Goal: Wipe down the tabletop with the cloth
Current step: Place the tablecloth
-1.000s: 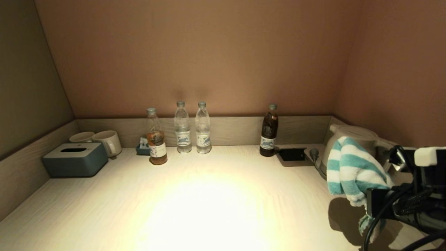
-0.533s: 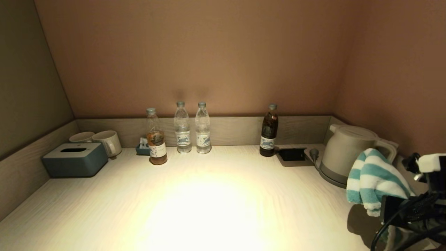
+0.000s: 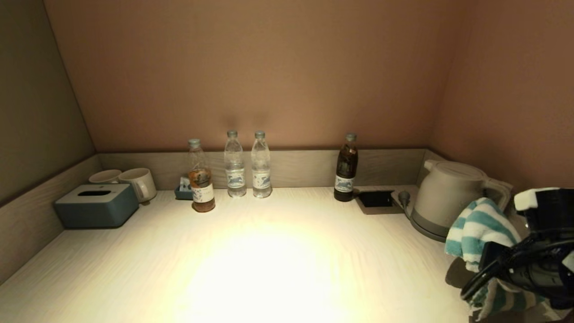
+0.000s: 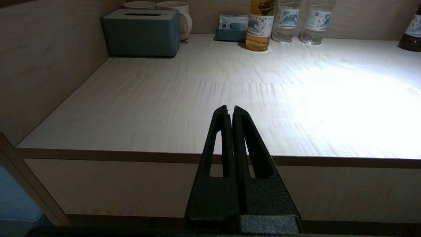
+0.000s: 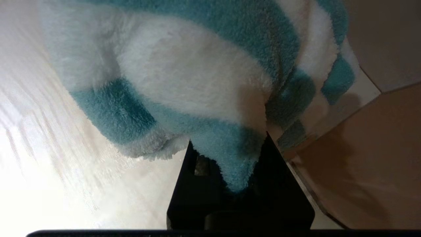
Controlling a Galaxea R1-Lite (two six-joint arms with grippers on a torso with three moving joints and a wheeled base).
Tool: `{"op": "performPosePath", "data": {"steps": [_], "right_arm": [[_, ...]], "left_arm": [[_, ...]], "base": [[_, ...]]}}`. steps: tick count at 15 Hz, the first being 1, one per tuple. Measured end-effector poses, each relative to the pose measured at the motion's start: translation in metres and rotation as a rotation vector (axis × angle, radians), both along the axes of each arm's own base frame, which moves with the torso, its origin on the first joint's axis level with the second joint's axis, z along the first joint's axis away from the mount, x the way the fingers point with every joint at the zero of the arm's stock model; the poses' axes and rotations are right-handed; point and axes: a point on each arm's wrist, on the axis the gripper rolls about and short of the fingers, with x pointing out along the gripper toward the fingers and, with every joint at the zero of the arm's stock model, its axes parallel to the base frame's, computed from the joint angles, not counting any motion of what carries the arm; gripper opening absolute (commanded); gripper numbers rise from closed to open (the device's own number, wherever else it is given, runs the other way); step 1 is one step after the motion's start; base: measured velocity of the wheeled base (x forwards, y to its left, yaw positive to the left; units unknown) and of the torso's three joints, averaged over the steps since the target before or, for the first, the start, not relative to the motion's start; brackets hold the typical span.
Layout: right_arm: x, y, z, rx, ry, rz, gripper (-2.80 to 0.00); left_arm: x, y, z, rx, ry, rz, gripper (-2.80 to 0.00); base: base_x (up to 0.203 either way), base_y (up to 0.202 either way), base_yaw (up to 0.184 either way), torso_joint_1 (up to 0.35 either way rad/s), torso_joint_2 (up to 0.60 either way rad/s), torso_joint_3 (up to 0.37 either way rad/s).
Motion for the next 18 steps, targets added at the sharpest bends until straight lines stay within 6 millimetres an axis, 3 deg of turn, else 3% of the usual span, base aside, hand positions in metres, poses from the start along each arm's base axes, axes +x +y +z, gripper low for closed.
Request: {"op": "performPosePath", "data": {"steps": [5, 12, 13, 18], "right_arm": [[0.030, -0.005, -0.005, 0.025, 0.016, -0.033, -2.80], [0.040, -0.008, -0.023, 0.038, 0.080, -0.059, -2.80], [0.040, -0.009, -0.024, 0.038, 0.085, -0.061, 0.00], [0.041, -0.012, -0.027, 0.039, 0.100, -0.070, 0.00]], "left_arm": [[0.000, 0.000, 0.000, 0.000, 0.000, 0.000, -2.80], [0.000, 0.000, 0.000, 0.001, 0.000, 0.000, -2.80], [0.000, 0.000, 0.000, 0.000, 0.000, 0.000, -2.80], [0.000, 0.000, 0.000, 0.000, 0.000, 0.000, -2.80]], "base": [[0.000, 0.000, 0.000, 0.000, 0.00, 0.000], [0.000, 0.000, 0.000, 0.000, 0.00, 0.000], [0.000, 0.000, 0.000, 0.000, 0.00, 0.000], [0.000, 0.000, 0.000, 0.000, 0.00, 0.000]]}}
